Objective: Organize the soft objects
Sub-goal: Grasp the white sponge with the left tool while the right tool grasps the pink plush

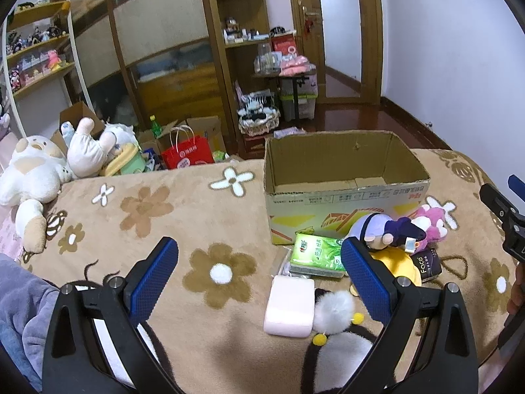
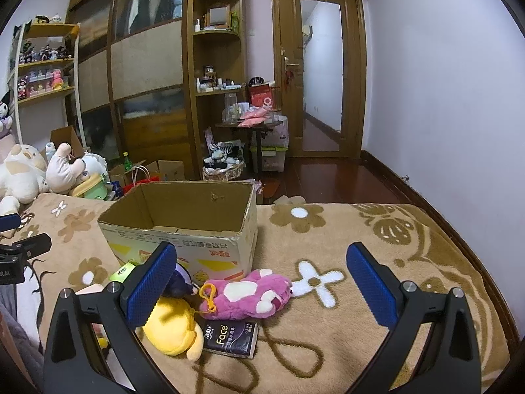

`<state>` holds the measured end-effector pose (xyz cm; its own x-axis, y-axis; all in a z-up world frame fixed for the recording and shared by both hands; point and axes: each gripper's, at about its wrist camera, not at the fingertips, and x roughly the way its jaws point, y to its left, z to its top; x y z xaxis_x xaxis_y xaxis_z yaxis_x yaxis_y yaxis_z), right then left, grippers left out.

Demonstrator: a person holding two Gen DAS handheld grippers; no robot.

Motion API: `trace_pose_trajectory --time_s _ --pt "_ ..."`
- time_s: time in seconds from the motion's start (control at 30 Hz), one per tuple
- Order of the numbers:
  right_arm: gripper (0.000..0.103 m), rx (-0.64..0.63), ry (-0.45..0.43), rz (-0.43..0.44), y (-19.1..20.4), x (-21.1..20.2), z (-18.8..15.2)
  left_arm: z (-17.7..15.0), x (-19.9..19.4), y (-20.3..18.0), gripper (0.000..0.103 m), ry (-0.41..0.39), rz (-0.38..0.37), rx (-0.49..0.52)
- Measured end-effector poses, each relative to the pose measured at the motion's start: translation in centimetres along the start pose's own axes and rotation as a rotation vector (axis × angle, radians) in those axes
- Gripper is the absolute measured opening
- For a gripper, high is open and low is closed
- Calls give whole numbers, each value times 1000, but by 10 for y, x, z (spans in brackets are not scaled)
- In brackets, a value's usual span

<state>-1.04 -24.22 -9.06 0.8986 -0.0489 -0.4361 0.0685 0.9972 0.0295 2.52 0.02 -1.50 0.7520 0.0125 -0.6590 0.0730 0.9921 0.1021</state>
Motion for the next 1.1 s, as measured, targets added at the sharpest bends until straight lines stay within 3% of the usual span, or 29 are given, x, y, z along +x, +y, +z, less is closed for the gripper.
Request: trace_pose_trajectory --time_s 0.53,1.1 --pt "103 59 223 -52 -17 73 -11 -8 70 -21 98 273 -26 44" --pt "103 70 330 -48 -22 124 -26 -28 122 -28 98 471 -45 43"
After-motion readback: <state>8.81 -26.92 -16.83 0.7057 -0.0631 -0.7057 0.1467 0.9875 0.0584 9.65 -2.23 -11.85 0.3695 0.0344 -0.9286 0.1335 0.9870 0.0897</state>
